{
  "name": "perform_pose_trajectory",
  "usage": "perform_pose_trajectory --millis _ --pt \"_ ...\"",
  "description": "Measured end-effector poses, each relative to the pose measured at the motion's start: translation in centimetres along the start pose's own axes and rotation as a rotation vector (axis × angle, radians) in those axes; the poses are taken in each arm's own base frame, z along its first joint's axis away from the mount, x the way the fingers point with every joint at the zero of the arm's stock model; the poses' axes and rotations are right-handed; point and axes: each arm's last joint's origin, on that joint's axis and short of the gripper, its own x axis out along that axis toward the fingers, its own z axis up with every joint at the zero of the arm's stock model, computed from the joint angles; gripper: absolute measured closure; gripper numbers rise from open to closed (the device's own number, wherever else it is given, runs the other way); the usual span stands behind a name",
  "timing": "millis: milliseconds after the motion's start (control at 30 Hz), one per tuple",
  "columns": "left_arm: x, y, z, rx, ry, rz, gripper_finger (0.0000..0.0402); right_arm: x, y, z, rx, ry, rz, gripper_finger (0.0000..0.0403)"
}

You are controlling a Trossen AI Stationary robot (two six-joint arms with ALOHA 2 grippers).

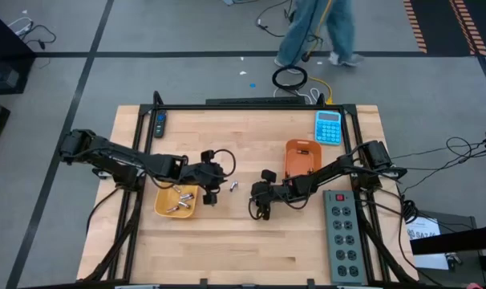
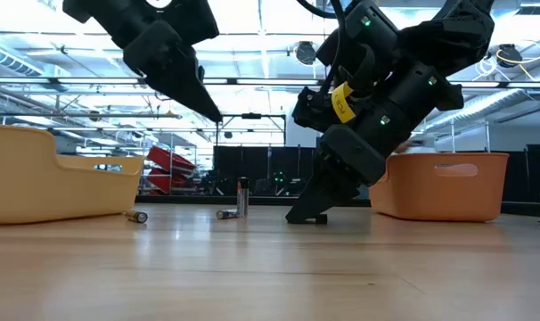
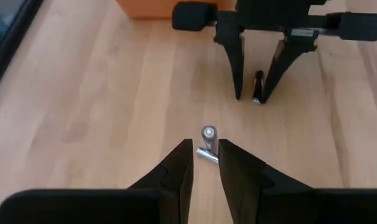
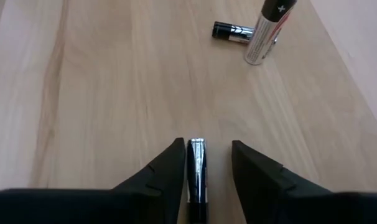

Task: Sort batteries
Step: Put the silver battery into the yellow bin

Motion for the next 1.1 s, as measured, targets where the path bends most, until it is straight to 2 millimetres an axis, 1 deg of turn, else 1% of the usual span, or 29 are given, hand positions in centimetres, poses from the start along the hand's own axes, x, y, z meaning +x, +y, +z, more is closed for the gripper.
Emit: perform_pose_trajectory --millis 167,200,267,367,433,567,700,767,867,967,1033,1100 --pt "-0.2 -0.7 -0.5 -0.022 0.049 -0.028 0.0315 -0.1 0.3 -0.2 0.028 0.016 0.004 0.0282" --pt "-0.2 -0.9 -0.7 -0.03 0.061 -0.045 0.0315 -0.1 0.3 -0.2 0.033 0.018 0.004 0.0289" --pt "-0.2 -1.0 -1.1 -0.044 0.108 -0.094 0.0315 -0.1 0.3 -0.3 0.043 0.023 0.006 0.0315" --pt "-0.4 -1.2 -1.9 -0.066 0.204 -0.177 0.0315 -0.1 0.3 -0.3 0.045 0.036 0.029 0.0378" --pt "-0.6 -1.3 -2.4 -0.076 0.261 -0.205 0.0315 -0.1 0.3 -0.3 0.043 0.037 0.035 0.0387" --pt "-0.7 -1.3 -2.6 -0.073 0.288 -0.209 0.0315 -0.3 0.4 -0.1 0.025 0.016 0.042 0.0392" --pt "-0.6 -1.2 -2.3 -0.063 0.248 -0.185 0.0315 -1.6 0.4 0.8 -0.008 -0.027 0.053 0.0397" --pt "-0.5 -1.2 -2.0 -0.031 0.208 -0.147 0.0315 -2.4 0.4 1.1 -0.03 -0.033 0.055 0.0397" --pt "0.0 -1.3 -1.8 0.03 0.127 -0.092 0.0315 -3.5 0.4 2.2 -0.04 -0.093 0.059 0.0398" --pt "0.8 -2.1 -2.3 0.117 0.05 -0.069 0.0315 -4.2 0.3 2.7 -0.052 -0.123 0.05 0.0398" --pt "1.1 -2.7 -2.1 0.175 -0.027 -0.045 0.0315 -4.6 0.3 3.0 -0.06 -0.144 0.052 0.0398" --pt "1.1 -3.3 -2.0 0.265 -0.082 -0.03 0.0315 -5.3 0.3 3.8 -0.057 -0.207 0.064 0.0398"
